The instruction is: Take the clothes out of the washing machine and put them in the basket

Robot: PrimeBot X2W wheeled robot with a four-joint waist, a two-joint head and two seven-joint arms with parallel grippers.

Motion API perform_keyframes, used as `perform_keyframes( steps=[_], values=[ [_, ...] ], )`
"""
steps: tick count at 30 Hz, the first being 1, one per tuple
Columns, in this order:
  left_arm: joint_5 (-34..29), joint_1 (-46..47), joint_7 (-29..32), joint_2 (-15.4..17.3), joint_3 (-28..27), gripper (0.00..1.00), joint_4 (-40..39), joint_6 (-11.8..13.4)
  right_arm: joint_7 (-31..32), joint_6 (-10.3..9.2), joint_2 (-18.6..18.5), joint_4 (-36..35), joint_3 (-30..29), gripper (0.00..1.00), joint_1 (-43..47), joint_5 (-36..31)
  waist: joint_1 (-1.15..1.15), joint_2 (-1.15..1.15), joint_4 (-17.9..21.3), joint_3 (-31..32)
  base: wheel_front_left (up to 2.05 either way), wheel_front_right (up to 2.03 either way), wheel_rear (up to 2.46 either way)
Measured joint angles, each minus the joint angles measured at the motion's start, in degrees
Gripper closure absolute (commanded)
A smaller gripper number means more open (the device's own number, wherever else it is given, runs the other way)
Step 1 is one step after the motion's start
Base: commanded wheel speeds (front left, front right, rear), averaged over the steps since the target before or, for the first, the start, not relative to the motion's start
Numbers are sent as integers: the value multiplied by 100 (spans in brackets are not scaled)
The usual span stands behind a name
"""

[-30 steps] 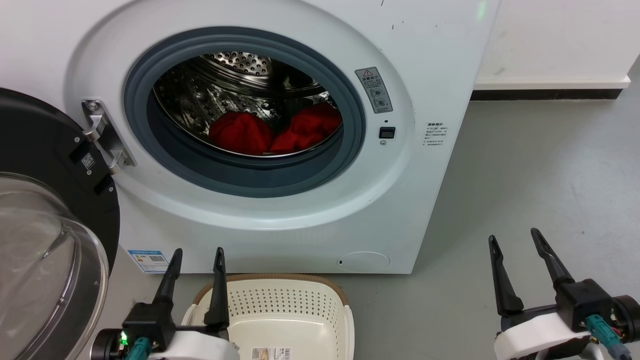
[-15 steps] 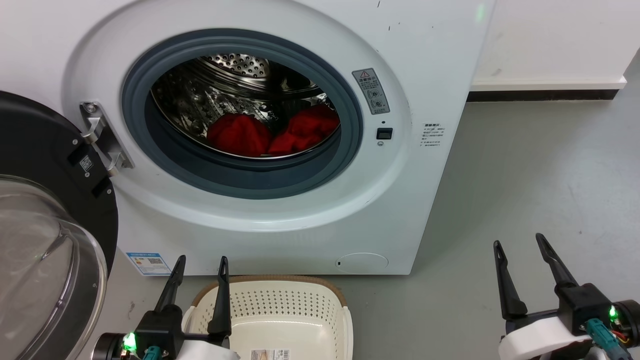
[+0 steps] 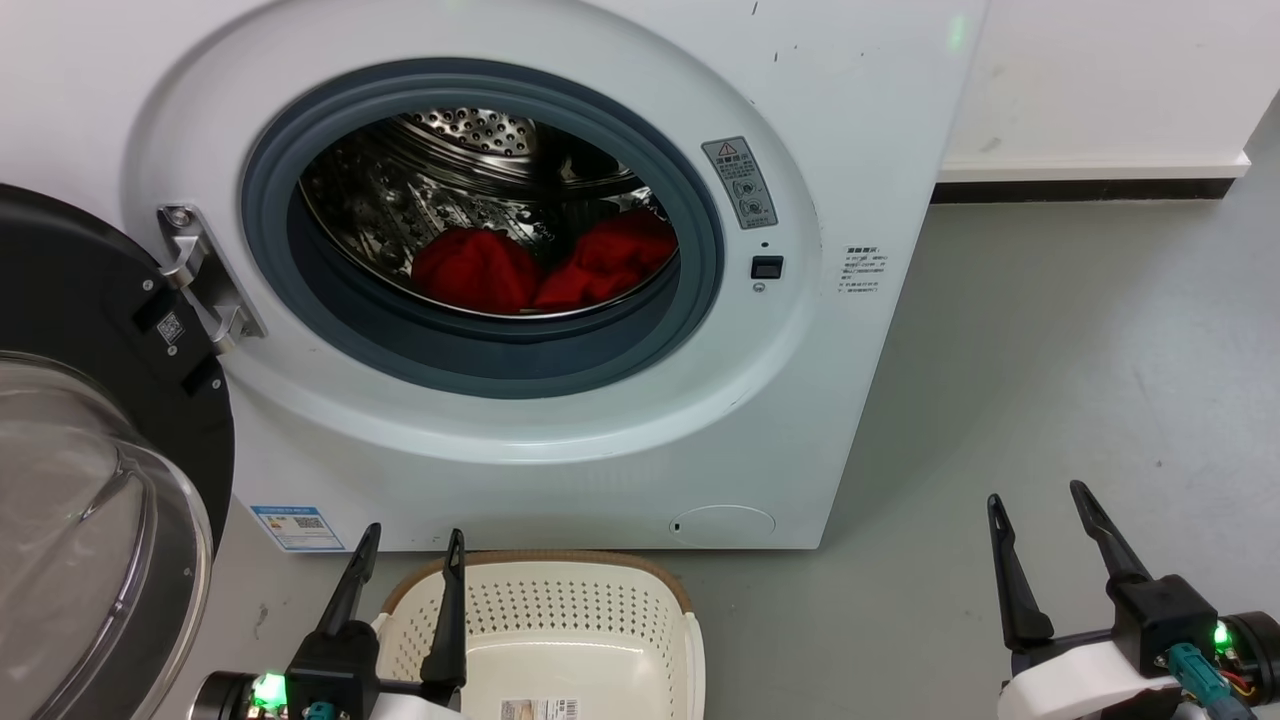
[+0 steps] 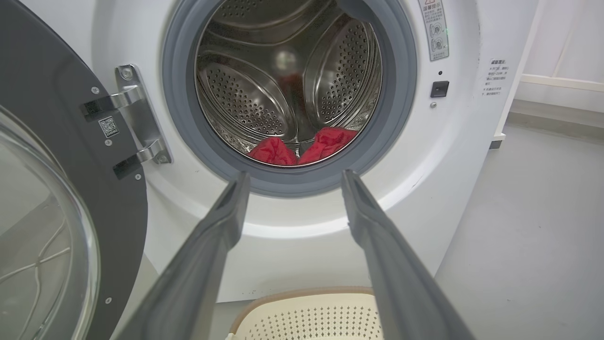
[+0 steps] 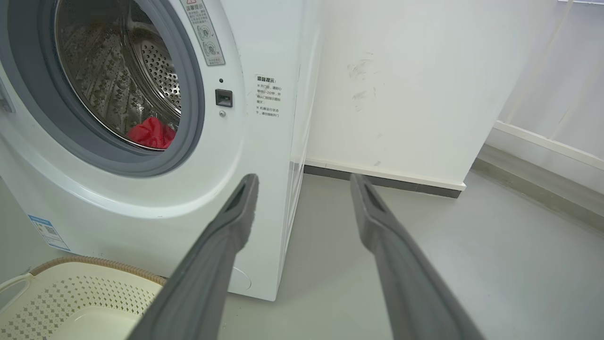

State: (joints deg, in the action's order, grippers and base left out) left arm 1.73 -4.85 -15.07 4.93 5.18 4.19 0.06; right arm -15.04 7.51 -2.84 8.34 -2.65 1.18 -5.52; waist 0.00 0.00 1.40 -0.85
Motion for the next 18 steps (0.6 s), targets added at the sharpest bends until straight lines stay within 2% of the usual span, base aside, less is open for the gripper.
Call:
perform_keyframes(
  steps=[13,18],
  values=[
    [-51,5,0,-43,-124,0,-16,-45,-1,0,0,90,19,0,-39,153,0,0,38,-42,0,0,0],
    [-36,100,0,-22,-226,0,109,-204,-1,0,0,62,-9,0,-209,311,0,0,182,-319,0,0,0]
  ],
)
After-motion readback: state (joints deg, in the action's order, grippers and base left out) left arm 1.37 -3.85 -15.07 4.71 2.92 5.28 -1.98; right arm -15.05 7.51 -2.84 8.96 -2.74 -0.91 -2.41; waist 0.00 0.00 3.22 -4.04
